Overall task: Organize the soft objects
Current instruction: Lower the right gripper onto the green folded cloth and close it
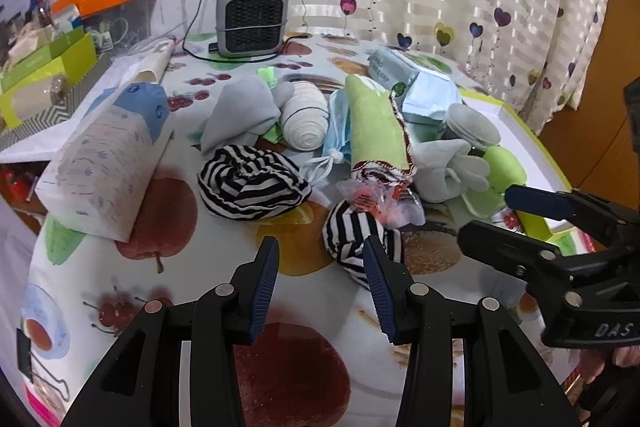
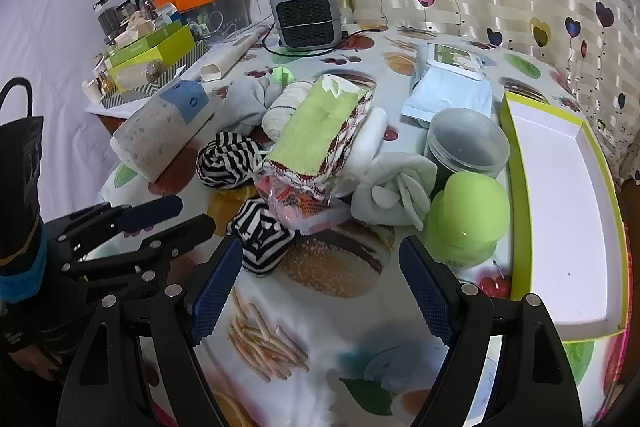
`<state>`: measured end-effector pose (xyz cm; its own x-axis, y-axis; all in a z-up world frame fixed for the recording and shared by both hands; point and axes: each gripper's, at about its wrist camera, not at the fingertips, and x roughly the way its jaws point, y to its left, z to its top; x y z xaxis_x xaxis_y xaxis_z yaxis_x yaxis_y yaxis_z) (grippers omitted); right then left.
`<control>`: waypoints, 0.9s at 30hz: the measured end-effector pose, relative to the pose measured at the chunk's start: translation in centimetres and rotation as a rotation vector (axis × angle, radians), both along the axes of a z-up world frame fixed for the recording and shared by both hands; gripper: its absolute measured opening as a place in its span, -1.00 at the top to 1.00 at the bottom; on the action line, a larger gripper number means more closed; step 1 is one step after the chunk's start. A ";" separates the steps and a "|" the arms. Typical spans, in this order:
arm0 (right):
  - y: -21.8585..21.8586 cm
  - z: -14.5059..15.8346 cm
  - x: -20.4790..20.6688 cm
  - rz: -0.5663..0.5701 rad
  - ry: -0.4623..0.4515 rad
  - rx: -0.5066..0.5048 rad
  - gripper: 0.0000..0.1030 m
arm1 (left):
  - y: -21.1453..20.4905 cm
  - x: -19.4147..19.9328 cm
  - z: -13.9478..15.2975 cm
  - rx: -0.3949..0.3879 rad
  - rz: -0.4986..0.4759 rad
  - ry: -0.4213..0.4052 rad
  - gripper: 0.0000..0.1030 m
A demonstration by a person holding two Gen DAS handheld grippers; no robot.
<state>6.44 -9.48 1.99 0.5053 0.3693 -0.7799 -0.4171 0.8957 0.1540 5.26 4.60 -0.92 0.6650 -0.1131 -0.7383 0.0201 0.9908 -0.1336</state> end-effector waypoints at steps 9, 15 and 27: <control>0.3 0.1 1.9 -0.008 -0.018 -0.002 -0.44 | 0.5 1.1 -0.6 -0.080 -0.022 -0.004 0.16; 0.9 0.2 3.7 -0.006 -0.035 0.004 -0.36 | 1.0 1.4 -0.8 -0.102 -0.027 -0.018 0.15; 4.1 -1.2 8.0 0.014 -0.008 0.024 -0.30 | 3.6 2.1 -1.1 -0.115 0.043 -0.018 0.15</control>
<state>14.44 -5.41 0.77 0.5056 0.3951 -0.7670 -0.4311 0.8857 0.1721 7.41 8.21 -2.01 0.6840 -0.1679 -0.7099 -0.0183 0.9689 -0.2469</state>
